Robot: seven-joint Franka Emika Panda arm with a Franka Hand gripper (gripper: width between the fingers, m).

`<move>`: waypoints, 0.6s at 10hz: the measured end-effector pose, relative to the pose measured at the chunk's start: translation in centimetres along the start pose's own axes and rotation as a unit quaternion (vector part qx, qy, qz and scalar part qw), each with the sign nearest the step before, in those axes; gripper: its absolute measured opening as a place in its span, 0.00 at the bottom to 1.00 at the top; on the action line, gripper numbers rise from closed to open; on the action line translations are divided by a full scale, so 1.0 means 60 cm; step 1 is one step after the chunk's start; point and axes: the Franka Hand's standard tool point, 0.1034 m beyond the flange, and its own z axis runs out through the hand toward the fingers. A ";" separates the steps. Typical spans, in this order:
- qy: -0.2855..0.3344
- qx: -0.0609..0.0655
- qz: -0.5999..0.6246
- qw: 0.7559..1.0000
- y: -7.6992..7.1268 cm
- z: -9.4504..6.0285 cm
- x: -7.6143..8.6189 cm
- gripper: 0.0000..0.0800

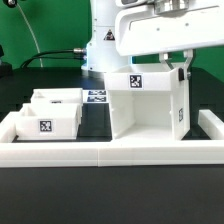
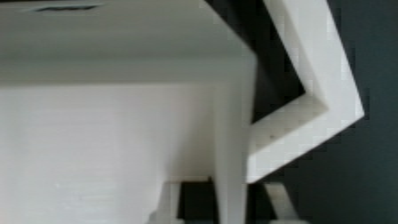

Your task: Assemble drawer

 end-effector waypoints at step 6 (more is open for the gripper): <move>-0.011 0.014 0.225 0.974 -0.019 0.002 -0.020 0.05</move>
Offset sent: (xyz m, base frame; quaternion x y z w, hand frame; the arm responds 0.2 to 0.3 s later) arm 0.0000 0.0000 0.0000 0.0000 0.0000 0.1938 0.9810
